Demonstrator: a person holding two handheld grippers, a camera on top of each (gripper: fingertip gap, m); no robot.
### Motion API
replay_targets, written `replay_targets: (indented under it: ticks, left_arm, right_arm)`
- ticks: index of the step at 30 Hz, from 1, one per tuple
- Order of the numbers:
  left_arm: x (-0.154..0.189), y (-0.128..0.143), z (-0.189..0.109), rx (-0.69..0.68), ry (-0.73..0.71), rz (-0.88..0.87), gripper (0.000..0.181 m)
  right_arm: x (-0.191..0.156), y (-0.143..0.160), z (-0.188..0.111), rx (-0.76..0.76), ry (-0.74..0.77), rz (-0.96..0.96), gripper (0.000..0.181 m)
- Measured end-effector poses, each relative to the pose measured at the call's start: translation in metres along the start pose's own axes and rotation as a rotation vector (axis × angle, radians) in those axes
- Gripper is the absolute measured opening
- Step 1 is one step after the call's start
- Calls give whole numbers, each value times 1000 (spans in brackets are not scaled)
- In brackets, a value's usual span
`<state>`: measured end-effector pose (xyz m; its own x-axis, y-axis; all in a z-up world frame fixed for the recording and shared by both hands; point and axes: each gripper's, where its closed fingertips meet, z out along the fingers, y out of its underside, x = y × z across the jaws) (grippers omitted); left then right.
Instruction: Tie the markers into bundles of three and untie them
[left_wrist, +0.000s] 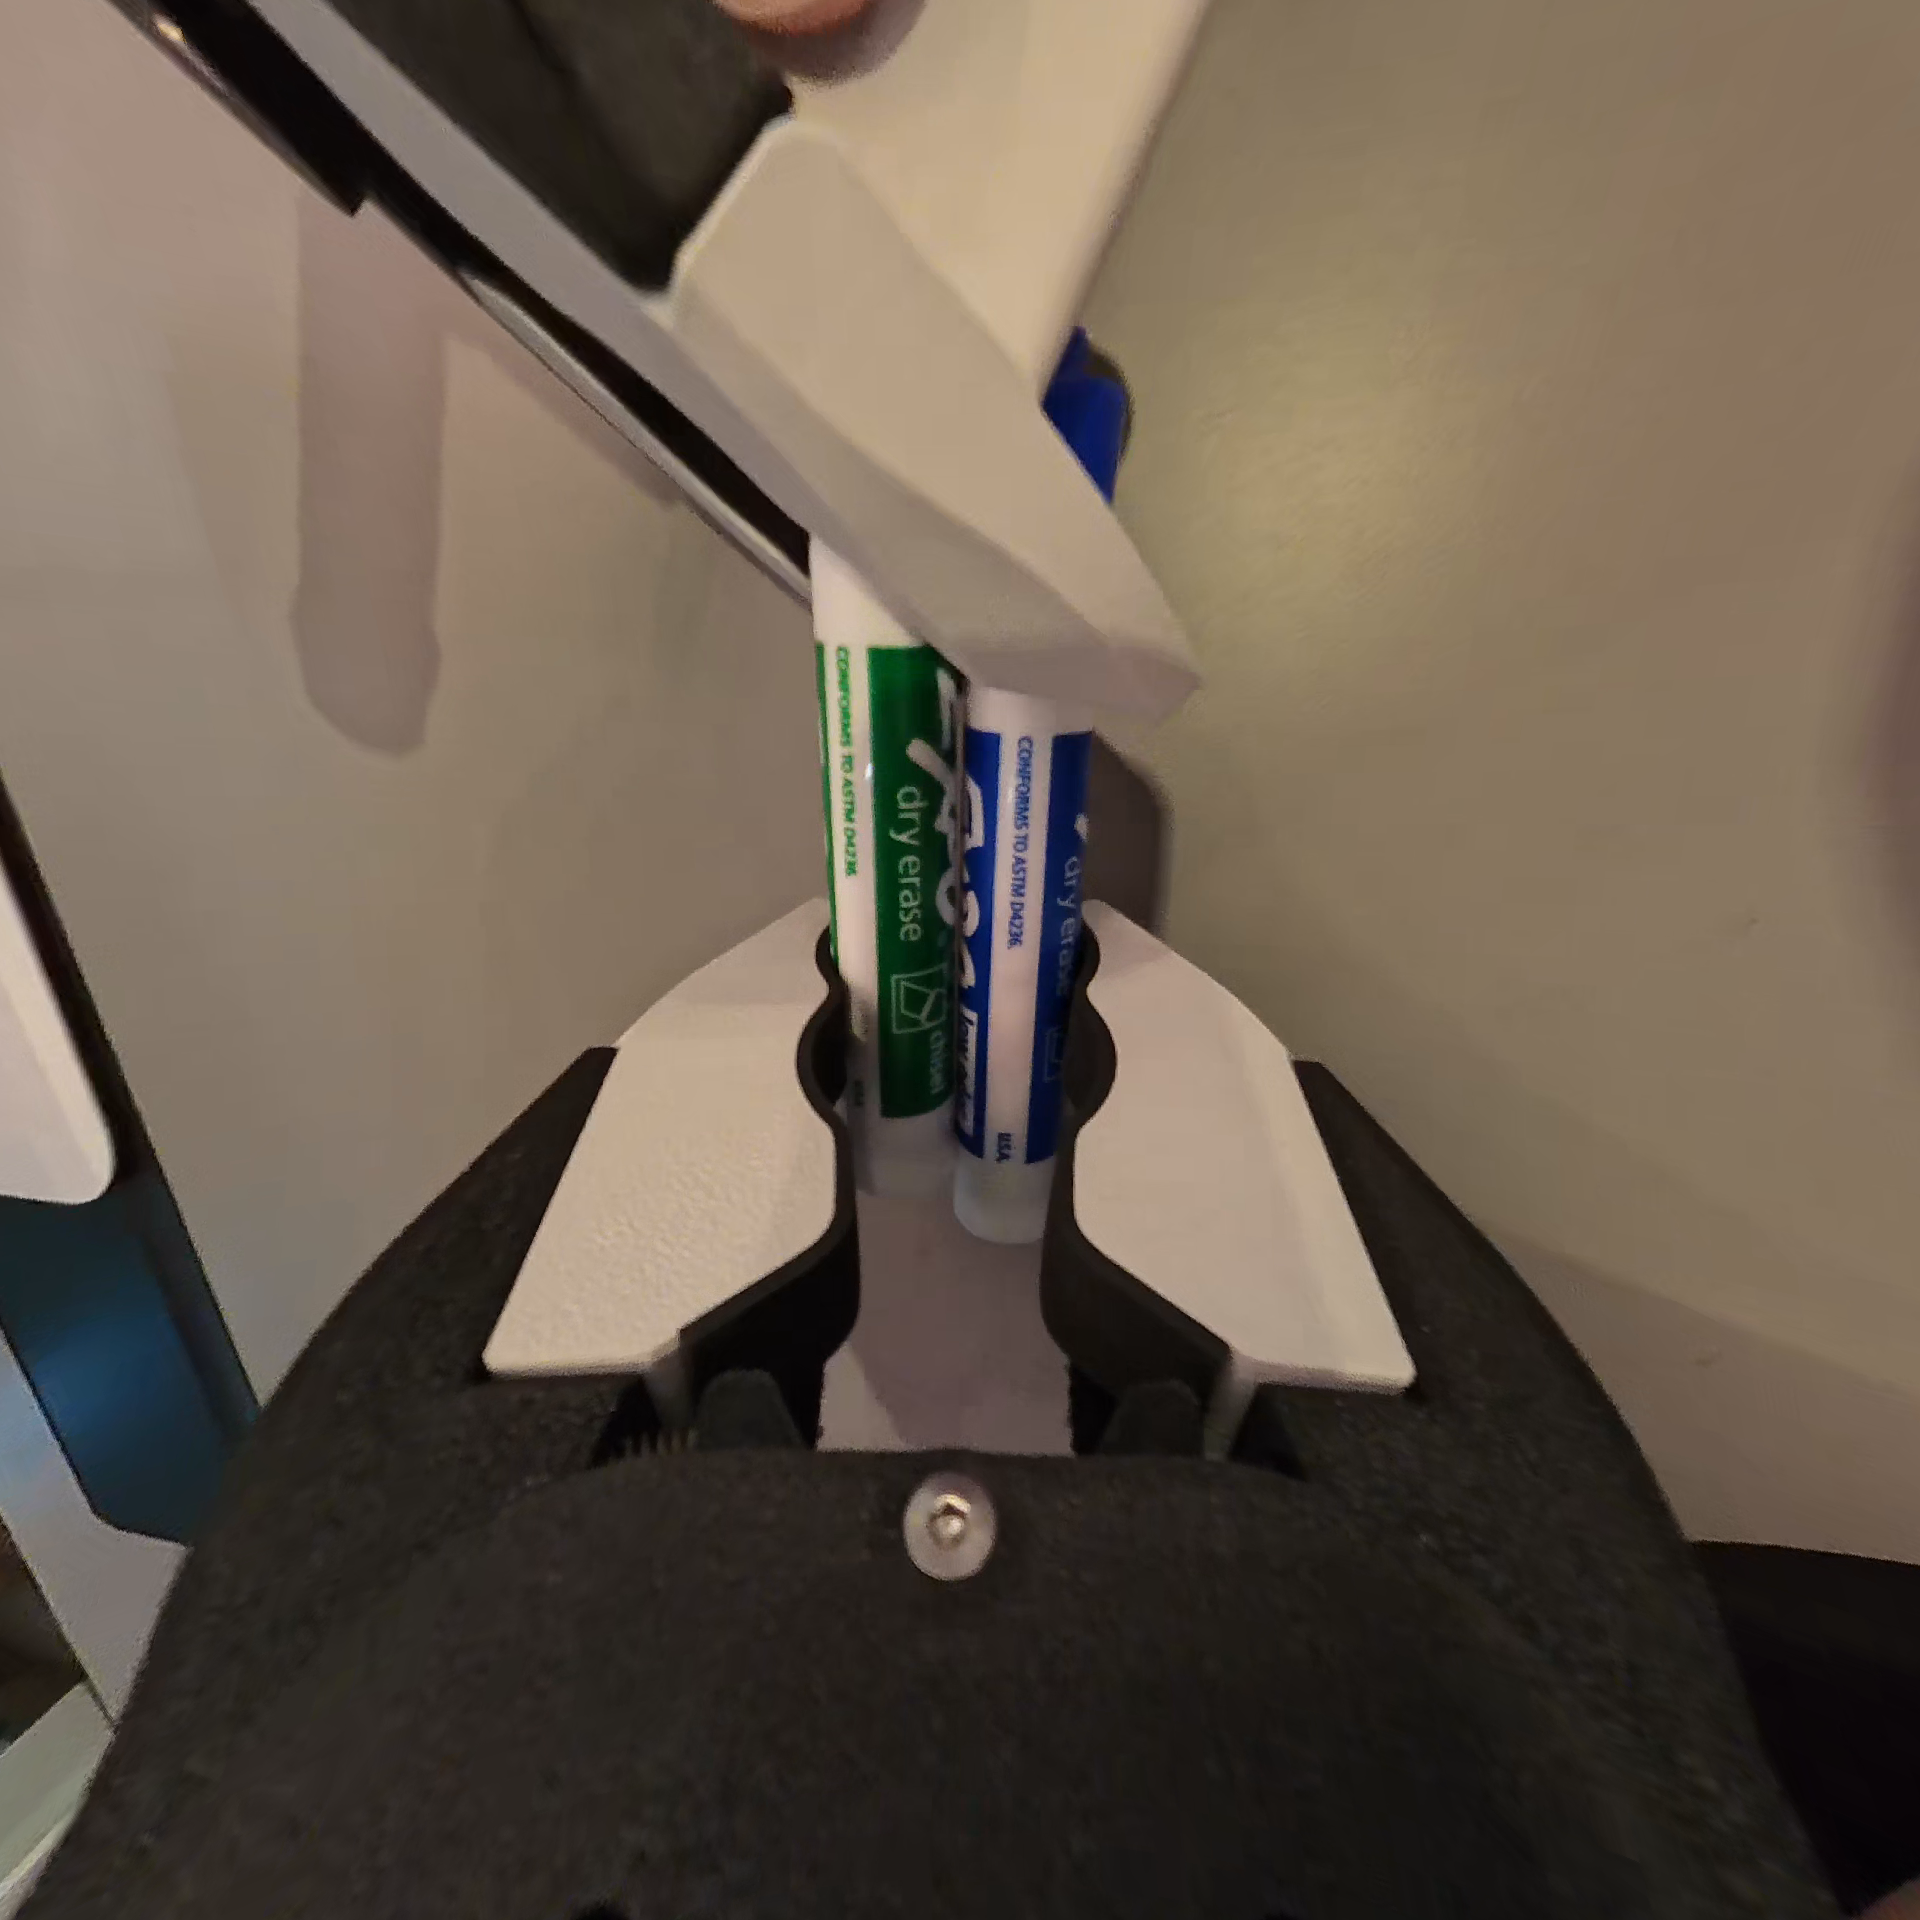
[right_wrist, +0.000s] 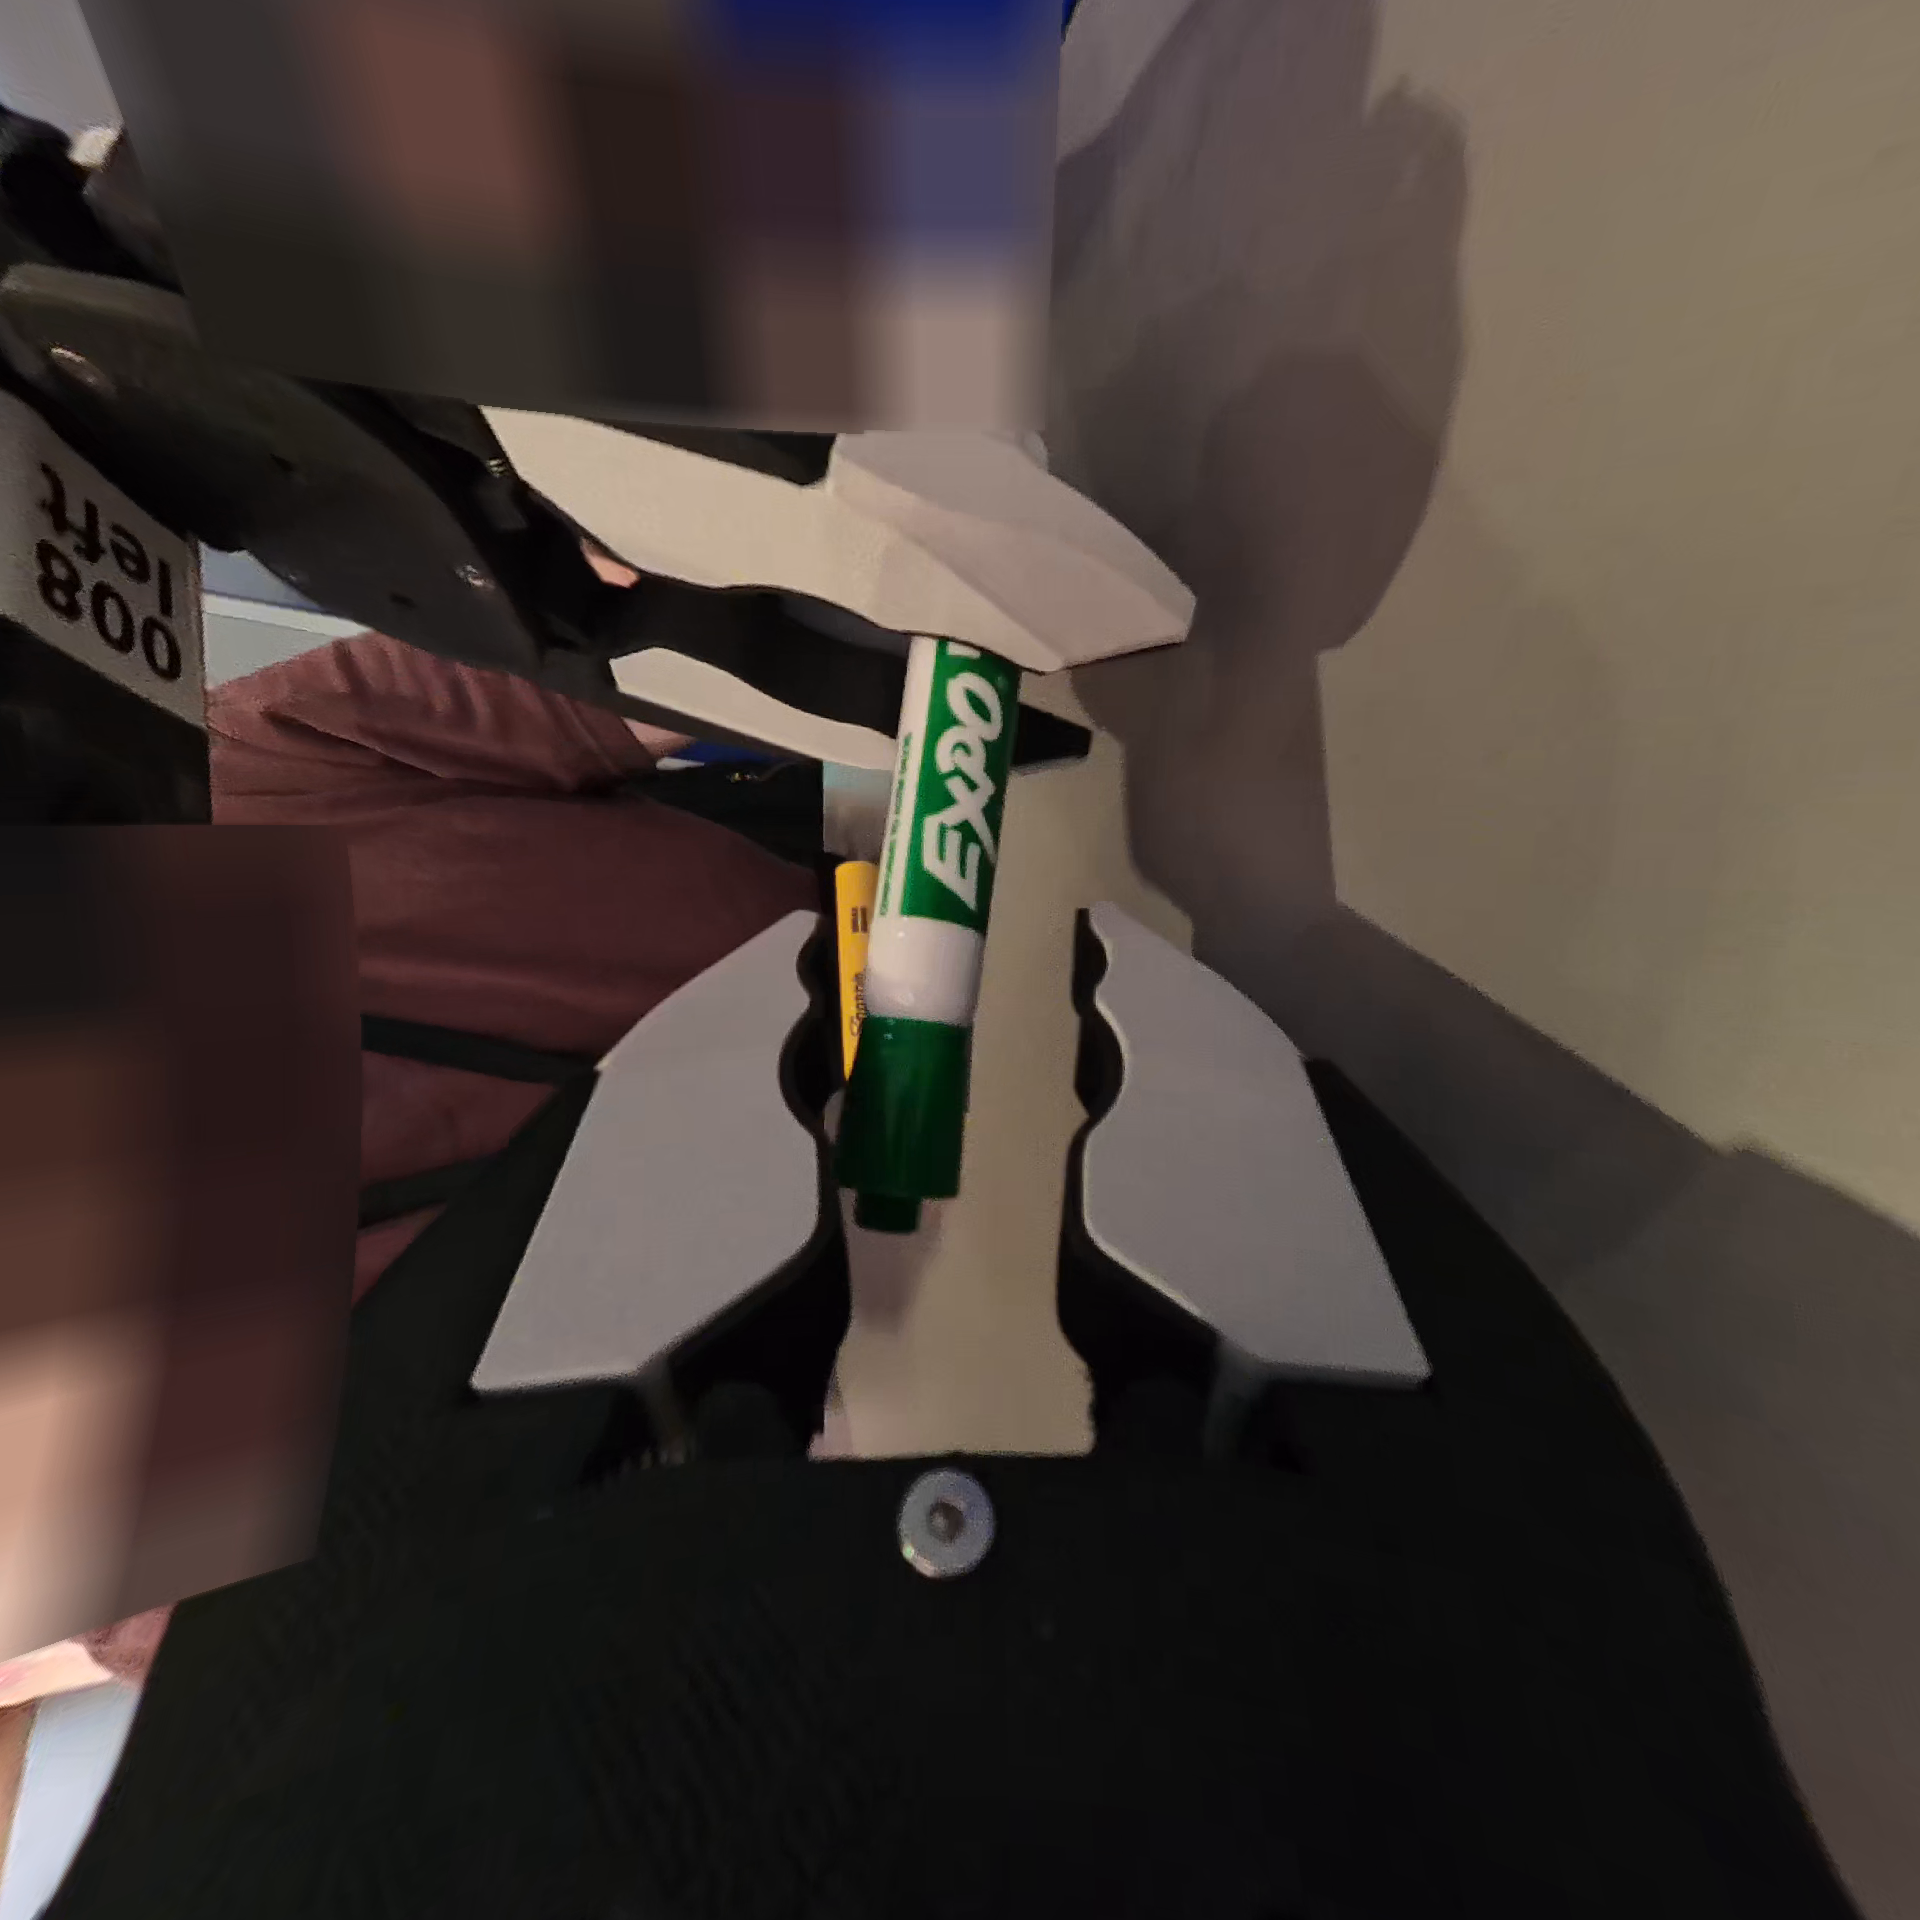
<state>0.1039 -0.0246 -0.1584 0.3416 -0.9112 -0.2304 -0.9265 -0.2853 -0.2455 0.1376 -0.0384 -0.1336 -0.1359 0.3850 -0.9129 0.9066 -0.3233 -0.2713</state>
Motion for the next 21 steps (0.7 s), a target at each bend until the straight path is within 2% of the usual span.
replay_targets:
  ticks: [5, 9, 12, 14, 18, 21]
  left_arm:
    - [-9, 9, -9, 12, -30, -31, 39]
    - [-16, 18, -18, 17, -49, -64, 38]
    - [-19, 25, -24, 12, -56, -84, 39]
    - [-21, 28, -26, 14, -62, -93, 39]
    - [-22, 32, -28, 9, -66, -100, 39]
    - [-21, 34, -27, 0, -63, -100, 39]
  right_arm:
    - [-5, -9, -19, 87, 2, -68, 56]
    - [-7, -30, -48, 253, 84, -197, 56]
    - [-14, -49, -70, 392, 157, -359, 47]
    - [-24, -55, -79, 452, 154, -432, 35]
    - [-29, -50, -74, 426, 121, -441, 30]
    - [-24, -49, -65, 386, 208, -528, 30]
